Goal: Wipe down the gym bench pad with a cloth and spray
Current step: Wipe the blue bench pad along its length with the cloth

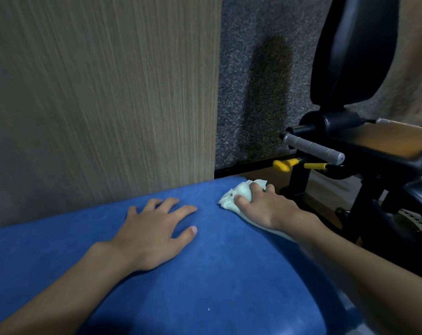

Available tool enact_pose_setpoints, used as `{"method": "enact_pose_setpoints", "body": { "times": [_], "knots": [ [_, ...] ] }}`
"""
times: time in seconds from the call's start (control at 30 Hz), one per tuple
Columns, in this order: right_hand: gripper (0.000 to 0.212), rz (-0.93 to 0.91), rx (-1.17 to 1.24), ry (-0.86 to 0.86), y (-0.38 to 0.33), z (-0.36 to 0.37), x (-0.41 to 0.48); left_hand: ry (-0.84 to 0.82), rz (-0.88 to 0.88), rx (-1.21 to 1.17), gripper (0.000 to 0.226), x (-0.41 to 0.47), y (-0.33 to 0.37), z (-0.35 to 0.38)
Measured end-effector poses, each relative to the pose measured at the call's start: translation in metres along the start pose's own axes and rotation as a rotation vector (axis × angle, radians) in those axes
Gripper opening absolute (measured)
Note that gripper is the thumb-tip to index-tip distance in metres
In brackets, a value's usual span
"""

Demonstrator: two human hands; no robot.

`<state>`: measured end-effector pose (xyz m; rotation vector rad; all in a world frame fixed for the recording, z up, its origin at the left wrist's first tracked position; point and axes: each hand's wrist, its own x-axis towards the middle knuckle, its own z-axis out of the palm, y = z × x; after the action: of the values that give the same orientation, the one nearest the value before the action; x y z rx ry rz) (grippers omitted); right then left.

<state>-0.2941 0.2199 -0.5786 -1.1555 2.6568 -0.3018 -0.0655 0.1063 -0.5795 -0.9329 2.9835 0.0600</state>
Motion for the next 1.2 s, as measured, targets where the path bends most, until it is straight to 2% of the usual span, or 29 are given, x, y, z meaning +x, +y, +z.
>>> {"method": "enact_pose_setpoints", "body": {
  "times": [0.13, 0.3, 0.43, 0.57, 0.6, 0.7, 0.83, 0.93, 1.0, 1.1, 1.2],
  "knots": [
    [0.077, -0.038, 0.003, -0.035, -0.015, -0.003, 0.042, 0.068, 0.011, -0.029, 0.079, 0.02, -0.013, 0.001],
    [0.07, -0.188, -0.055, -0.075, -0.037, -0.008, 0.072, 0.046, -0.061, -0.075, 0.077, 0.027, -0.016, 0.014],
    [0.069, -0.318, -0.202, -0.028, -0.046, 0.003, 0.058, 0.053, -0.056, -0.075, 0.078, 0.025, -0.016, 0.01],
    [0.068, -0.453, -0.294, 0.004, -0.051, 0.011, 0.027, 0.062, -0.056, -0.207, 0.05, 0.023, -0.025, 0.004],
    [0.067, -0.477, -0.292, 0.0, -0.05, 0.011, 0.023, 0.068, -0.062, -0.204, 0.049, 0.02, -0.032, 0.002],
    [0.065, -0.535, -0.293, -0.009, -0.059, 0.01, 0.017, 0.075, -0.125, -0.044, 0.065, 0.005, -0.057, -0.002],
    [0.066, -0.582, -0.305, -0.003, -0.097, 0.021, 0.023, 0.182, -0.161, -0.08, 0.045, -0.006, -0.075, 0.001],
    [0.067, -0.597, -0.31, 0.021, -0.104, 0.019, 0.02, 0.28, -0.137, -0.162, 0.034, -0.014, -0.072, -0.003],
    [0.064, -0.579, -0.209, 0.073, -0.09, 0.004, 0.012, 0.36, -0.068, -0.183, 0.036, -0.014, -0.062, -0.009],
    [0.053, -0.434, -0.083, 0.136, -0.054, -0.01, 0.0, 0.46, 0.087, -0.21, 0.04, 0.007, -0.031, -0.019],
    [0.048, -0.322, -0.006, 0.099, -0.026, 0.002, -0.012, 0.39, 0.149, -0.235, 0.036, 0.049, 0.008, -0.018]
  ]
}}
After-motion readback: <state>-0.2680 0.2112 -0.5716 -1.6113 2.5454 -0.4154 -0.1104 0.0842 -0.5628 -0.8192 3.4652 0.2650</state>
